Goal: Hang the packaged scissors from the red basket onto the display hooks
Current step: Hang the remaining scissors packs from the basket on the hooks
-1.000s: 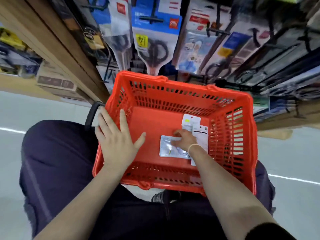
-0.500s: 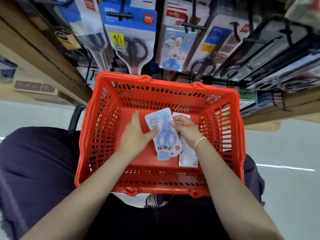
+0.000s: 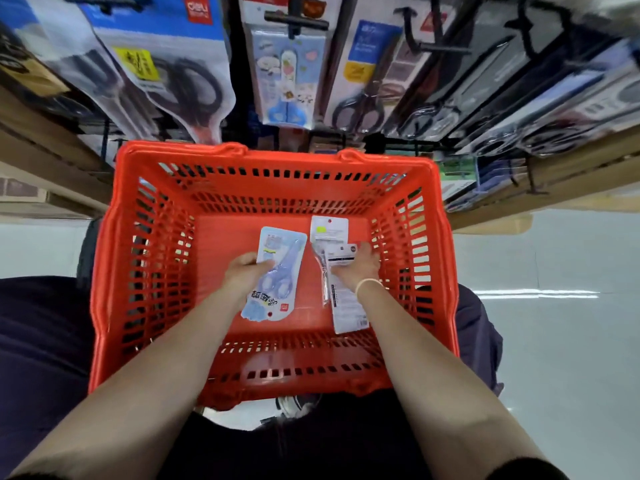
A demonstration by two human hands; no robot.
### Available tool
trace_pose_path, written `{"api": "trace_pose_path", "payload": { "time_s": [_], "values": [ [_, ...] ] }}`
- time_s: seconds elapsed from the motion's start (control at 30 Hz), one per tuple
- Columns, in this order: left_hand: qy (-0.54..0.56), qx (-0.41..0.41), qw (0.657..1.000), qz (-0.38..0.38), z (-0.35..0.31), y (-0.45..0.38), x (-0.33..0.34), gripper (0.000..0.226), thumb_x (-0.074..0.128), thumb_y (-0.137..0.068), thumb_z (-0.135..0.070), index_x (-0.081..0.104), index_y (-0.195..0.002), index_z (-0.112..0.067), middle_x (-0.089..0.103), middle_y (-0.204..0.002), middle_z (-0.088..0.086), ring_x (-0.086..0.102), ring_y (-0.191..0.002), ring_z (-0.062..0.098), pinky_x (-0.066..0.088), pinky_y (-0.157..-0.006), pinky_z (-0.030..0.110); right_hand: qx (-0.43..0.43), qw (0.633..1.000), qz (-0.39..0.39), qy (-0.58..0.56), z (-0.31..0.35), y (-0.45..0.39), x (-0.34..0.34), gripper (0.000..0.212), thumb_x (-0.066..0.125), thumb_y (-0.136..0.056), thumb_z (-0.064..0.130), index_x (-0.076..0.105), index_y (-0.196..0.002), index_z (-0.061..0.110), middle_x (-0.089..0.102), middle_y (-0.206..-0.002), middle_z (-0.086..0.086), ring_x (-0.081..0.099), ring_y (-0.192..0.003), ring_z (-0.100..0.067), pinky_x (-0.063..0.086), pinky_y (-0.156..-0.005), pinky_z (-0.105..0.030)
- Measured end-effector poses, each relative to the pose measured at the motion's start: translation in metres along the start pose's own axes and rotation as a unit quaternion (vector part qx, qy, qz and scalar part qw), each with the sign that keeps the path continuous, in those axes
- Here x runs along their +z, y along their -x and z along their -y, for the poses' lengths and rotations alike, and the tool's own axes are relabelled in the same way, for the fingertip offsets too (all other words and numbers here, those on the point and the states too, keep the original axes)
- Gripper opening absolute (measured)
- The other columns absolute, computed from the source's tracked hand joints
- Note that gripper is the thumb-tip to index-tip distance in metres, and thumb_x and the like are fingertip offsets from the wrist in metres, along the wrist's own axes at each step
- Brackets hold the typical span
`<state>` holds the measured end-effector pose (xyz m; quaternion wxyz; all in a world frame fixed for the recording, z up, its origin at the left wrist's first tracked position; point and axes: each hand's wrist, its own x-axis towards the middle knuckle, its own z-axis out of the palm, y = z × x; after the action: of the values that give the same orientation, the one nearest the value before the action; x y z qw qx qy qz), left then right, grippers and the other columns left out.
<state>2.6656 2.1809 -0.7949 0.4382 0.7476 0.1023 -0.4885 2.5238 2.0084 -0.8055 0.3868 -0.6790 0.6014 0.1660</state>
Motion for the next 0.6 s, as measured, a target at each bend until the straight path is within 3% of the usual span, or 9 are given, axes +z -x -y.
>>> {"api": "trace_pose_path", "payload": {
  "time_s": [0.13,0.2,0.3,0.37,0.43,0.5,0.6],
  "values": [
    [0.008,-0.019,1.000,0.004,0.009,-0.008,-0.003,0.015,0.069,-0.095,-0.006,0.065,-0.084,-0.016,0.066,-0.079,0.000,0.061,-0.049,0.004,0.046,-0.046,0.015,0.034,0.996,-0.015,0.082,0.005,-0.002,0.014,0.101,0.085,-0.079,0.033,0.021,-0.151,0.004,0.031,-0.151,-0.021,0.031,-0.144,-0.037,0.036,-0.115,-0.048],
    [0.011,-0.030,0.999,0.001,0.013,-0.010,-0.005,0.009,0.070,-0.095,-0.008,0.066,-0.089,-0.014,0.067,-0.079,-0.001,0.061,-0.047,0.001,0.047,-0.045,0.015,0.057,0.995,-0.014,0.081,0.003,-0.007,0.017,0.100,0.086,-0.077,0.036,0.026,-0.148,0.001,0.041,-0.148,-0.020,0.040,-0.140,-0.036,0.040,-0.112,-0.048],
    [0.031,-0.054,0.998,0.006,0.018,-0.014,-0.007,0.006,0.070,-0.095,-0.010,0.067,-0.095,-0.015,0.069,-0.088,0.003,0.063,-0.066,0.013,0.048,-0.057,0.024,0.062,0.997,0.030,-0.039,-0.006,-0.016,0.014,0.071,0.090,-0.074,0.026,0.056,-0.131,0.003,0.064,-0.129,-0.012,0.064,-0.113,-0.025,0.050,-0.090,-0.030],
    [0.048,-0.065,0.997,0.010,0.019,-0.016,-0.010,0.005,0.069,-0.096,-0.011,0.067,-0.099,-0.014,0.070,-0.095,0.009,0.064,-0.073,0.020,0.049,-0.063,0.028,0.060,0.985,0.068,-0.147,-0.011,-0.017,0.012,0.043,0.086,-0.078,0.014,0.070,-0.116,0.003,0.071,-0.120,-0.009,0.066,-0.095,-0.020,0.051,-0.077,-0.025],
    [0.057,-0.072,0.996,0.020,0.018,-0.016,-0.013,0.019,0.068,-0.097,-0.014,0.067,-0.115,-0.009,0.071,-0.105,0.013,0.066,-0.082,0.025,0.050,-0.068,0.031,0.052,0.970,0.101,-0.214,-0.009,-0.015,0.008,0.032,0.081,-0.083,0.007,0.072,-0.113,0.001,0.071,-0.119,-0.008,0.066,-0.094,-0.020,0.053,-0.074,-0.024],
    [0.067,-0.066,0.995,0.021,0.012,-0.014,-0.015,0.026,0.065,-0.099,-0.015,0.064,-0.124,-0.008,0.070,-0.113,0.014,0.066,-0.092,0.028,0.052,-0.073,0.033,0.031,0.961,0.135,-0.240,-0.003,-0.011,0.000,0.024,0.078,-0.086,0.009,0.072,-0.109,0.006,0.072,-0.118,-0.011,0.068,-0.096,-0.021,0.055,-0.081,-0.030],
    [0.077,-0.047,0.996,0.018,-0.004,-0.010,-0.017,0.029,0.064,-0.100,-0.016,0.064,-0.128,-0.011,0.071,-0.120,0.014,0.068,-0.107,0.033,0.055,-0.095,0.049,0.001,0.943,0.164,-0.289,0.013,0.002,-0.025,0.009,0.075,-0.090,0.014,0.070,-0.097,0.017,0.074,-0.101,-0.006,0.068,-0.088,-0.020,0.054,-0.074,-0.034]
  ]
}}
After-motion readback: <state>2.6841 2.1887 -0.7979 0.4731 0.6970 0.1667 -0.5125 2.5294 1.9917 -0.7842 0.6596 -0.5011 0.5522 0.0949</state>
